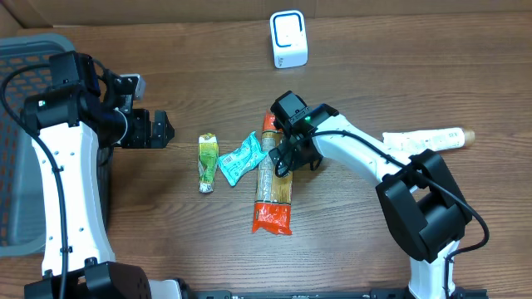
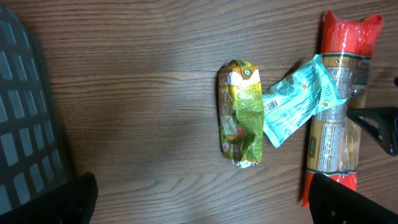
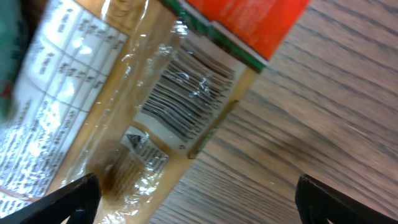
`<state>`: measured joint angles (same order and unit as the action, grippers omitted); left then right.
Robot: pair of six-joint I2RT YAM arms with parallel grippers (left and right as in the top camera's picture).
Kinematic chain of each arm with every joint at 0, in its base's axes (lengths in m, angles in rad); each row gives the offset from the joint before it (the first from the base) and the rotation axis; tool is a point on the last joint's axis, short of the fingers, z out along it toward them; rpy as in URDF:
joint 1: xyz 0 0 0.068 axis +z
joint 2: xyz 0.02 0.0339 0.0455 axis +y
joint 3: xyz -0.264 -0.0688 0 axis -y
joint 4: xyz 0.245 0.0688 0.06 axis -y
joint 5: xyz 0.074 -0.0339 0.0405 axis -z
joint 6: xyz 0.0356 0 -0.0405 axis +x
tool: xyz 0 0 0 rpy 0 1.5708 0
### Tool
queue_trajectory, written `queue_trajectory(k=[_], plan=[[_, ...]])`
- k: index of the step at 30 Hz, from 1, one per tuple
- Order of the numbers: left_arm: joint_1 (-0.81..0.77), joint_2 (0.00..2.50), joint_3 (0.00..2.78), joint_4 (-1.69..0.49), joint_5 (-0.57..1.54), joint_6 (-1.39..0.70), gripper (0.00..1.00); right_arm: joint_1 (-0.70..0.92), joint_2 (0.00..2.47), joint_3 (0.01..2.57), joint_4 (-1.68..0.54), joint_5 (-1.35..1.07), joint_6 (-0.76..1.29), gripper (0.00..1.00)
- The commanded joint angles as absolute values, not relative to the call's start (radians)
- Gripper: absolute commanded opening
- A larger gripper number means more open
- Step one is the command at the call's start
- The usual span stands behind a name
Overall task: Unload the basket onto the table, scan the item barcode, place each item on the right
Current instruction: 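Move the right gripper left and grasp the red spaghetti pack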
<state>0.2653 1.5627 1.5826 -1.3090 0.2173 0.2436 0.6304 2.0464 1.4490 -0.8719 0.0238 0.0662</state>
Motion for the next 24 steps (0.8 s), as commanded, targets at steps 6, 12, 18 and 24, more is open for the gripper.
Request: queue_trajectory(k=[6,12,18,24], plan=[[0.263,1.556,1.586,-1.308,0.233,0.266,1.00,0.489,2.077,1.412,-0.914,0.285,0.081,1.00],[0.263,1.556,1.586,-1.308,0.233,0.266,1.00,0.401,2.074,1.488,-0.976,0.203,0.080,1.00],[0.263,1.556,1.586,-1.308,0.233,0.266,1.00,0.390,2.071,1.537,-1.023,-0.160,-0.018,1.00],[0.263,1.556,1.586,-1.308,0.233,0.266,1.00,0.390,2.073,1.472,-1.044,-0.215,-0.035,1.00]])
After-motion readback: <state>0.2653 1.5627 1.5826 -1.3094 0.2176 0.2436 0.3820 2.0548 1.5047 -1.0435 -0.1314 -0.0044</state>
